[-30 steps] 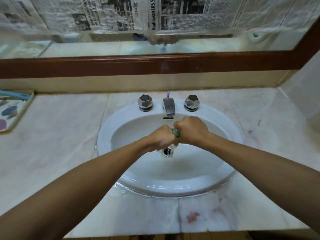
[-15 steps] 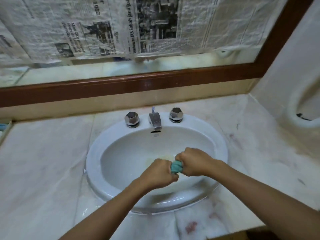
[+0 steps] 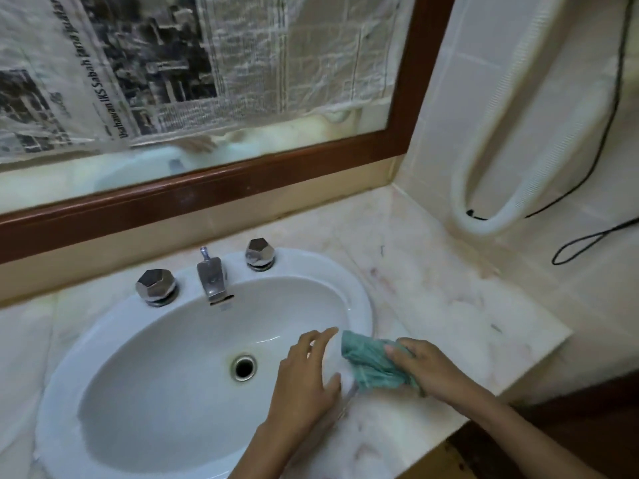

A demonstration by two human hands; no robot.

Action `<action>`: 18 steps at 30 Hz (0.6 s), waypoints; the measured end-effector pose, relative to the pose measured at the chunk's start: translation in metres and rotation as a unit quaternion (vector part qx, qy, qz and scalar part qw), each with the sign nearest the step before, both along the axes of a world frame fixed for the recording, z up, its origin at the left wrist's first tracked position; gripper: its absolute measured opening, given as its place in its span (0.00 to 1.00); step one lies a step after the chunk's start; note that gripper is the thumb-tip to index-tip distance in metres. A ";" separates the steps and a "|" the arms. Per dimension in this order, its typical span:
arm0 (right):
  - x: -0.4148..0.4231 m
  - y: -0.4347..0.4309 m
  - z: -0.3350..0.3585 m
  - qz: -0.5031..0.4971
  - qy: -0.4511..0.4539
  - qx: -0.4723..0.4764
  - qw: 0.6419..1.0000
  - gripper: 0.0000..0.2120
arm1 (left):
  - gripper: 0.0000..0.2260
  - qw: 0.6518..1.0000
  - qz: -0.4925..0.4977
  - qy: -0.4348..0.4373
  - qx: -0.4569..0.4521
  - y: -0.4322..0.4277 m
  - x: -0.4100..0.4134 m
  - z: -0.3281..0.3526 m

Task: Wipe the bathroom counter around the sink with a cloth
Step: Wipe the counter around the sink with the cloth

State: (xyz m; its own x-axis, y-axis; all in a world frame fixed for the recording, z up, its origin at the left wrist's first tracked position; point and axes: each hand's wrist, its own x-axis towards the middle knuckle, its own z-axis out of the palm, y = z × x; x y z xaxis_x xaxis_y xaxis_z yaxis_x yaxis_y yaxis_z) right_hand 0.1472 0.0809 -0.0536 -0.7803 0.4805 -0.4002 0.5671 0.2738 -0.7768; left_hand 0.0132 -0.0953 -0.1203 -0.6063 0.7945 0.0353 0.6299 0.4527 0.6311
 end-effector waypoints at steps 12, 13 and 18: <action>-0.040 0.194 -0.081 0.012 -0.027 0.406 0.914 0.21 | 0.29 0.965 0.260 -0.047 0.012 0.147 -0.017 -0.004; -0.041 0.186 -0.091 0.065 -0.019 0.406 0.911 0.23 | 0.29 0.959 0.277 -0.055 0.006 0.155 -0.015 -0.006; -0.043 0.177 -0.100 0.134 0.007 0.410 0.902 0.31 | 0.30 0.953 0.290 -0.074 -0.040 0.173 -0.006 -0.014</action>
State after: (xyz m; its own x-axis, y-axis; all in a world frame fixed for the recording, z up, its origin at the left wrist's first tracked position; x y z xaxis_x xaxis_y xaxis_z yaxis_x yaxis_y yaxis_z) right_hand 0.1046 0.2582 -0.1537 -0.9147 0.4040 0.0146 0.3870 0.8855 -0.2570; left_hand 0.0070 0.0772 -0.1339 -0.9379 0.3209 -0.1316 0.1661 0.7486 0.6419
